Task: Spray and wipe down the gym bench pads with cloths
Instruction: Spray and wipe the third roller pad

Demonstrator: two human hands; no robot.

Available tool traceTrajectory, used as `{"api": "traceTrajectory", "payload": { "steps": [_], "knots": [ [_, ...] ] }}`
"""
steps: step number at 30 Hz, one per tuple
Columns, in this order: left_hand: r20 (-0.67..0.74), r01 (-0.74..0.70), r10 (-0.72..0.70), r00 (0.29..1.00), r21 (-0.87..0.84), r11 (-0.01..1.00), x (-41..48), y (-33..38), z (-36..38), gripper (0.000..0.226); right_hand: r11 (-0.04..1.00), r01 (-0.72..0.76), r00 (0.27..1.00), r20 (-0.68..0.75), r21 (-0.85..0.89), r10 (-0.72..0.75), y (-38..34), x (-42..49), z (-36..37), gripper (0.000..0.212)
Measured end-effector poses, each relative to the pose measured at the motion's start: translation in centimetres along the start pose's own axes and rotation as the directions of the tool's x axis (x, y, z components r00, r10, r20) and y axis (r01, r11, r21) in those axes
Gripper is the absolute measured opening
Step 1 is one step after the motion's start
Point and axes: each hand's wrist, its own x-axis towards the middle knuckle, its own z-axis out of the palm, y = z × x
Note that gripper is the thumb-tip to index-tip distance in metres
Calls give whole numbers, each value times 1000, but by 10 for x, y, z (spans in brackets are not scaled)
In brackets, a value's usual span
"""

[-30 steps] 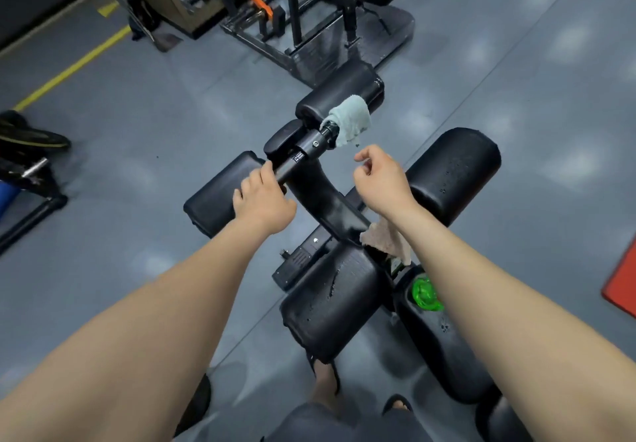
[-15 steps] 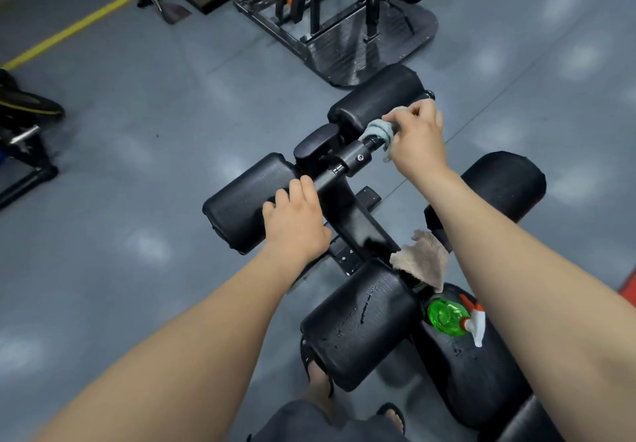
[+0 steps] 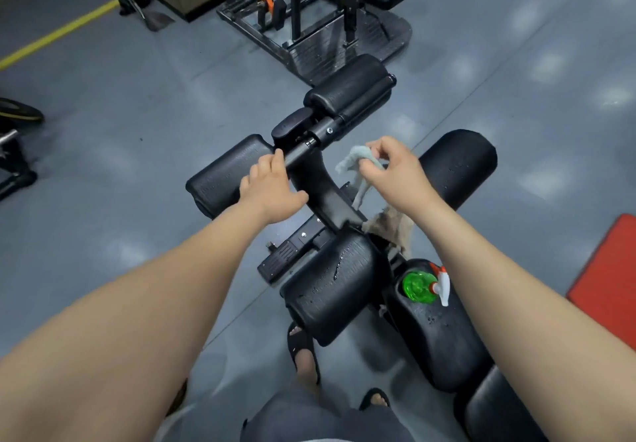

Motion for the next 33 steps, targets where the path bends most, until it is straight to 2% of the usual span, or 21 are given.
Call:
{"api": "traceTrajectory", "payload": {
  "steps": [3, 5, 7, 10, 14, 19, 21, 23, 26, 30, 33],
  "knots": [
    [-174, -45, 27, 984, -98, 994, -33, 3, 16, 88, 985, -92, 994, 74, 145, 82, 3, -40, -9, 22],
    [-233, -59, 22, 972, -156, 986, -58, 8, 30, 80, 972, -126, 990, 91, 199, 110, 11, -63, -10, 23],
    [-217, -24, -25, 976, -220, 975, -81, 14, 43, 70, 963, -169, 984, 99, 210, 151, 19, -84, -9, 25],
    [-113, 73, -107, 988, -272, 960, -112, 16, 63, 52, 940, -230, 967, 172, 251, 190, 34, -118, -4, 25],
    [-48, 82, -103, 993, -331, 940, -140, -4, 85, 42, 836, -407, 886, 379, 367, 266, 54, -154, -1, 18],
    [3, 119, -128, 992, -384, 916, -165, -20, 111, 31, 915, -329, 931, 243, 233, 273, 73, -182, 0, 3],
    [9, 139, -149, 989, -414, 900, -171, -24, 120, 32, 922, -325, 936, 210, 210, 282, 80, -185, 0, 21],
    [22, 150, -156, 987, -435, 888, -175, -26, 128, 34, 935, -295, 953, 140, 197, 271, 86, -182, 2, 27],
    [25, 148, -155, 988, -482, 864, -179, -27, 136, 40, 980, -181, 983, 51, 84, 177, 88, -175, 6, 25],
    [33, 150, -157, 987, -537, 830, -184, -28, 143, 44, 993, -64, 997, -43, -95, 60, 89, -165, 25, 33],
    [47, 147, -146, 988, -561, 815, -188, -29, 148, 49, 976, 39, 998, -36, -215, -48, 93, -165, 45, 34]
  ]
}}
